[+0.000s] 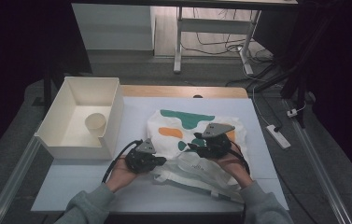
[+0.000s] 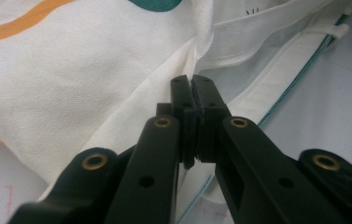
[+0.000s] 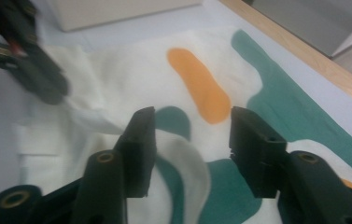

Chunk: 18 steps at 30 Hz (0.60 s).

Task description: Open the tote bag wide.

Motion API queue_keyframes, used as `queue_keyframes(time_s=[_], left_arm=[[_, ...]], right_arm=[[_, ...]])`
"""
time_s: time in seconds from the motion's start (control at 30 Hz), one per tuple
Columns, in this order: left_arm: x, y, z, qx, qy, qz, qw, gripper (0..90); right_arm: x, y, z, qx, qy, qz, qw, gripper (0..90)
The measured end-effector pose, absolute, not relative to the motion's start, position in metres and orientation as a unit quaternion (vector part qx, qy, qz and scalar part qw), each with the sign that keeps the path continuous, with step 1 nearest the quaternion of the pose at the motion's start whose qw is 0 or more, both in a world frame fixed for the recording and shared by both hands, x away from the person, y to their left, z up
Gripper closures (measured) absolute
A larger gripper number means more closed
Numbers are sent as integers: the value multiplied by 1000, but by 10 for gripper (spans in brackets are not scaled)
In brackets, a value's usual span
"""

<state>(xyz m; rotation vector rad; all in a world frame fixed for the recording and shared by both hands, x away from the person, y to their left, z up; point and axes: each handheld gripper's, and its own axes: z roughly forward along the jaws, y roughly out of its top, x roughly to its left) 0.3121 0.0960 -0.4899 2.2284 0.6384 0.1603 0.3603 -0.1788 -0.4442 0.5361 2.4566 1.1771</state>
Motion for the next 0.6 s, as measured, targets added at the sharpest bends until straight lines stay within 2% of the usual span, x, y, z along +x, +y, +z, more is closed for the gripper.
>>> queue_keyframes(time_s=[0.23,0.6], left_arm=[[312,96,-490,879,253,62,399,875],[314,98,-492,878,255,58,402,875]], right_arm=[[337,-184,-432,177,869,432,161,480],[307,-198,-455,197,894,376,145,478]])
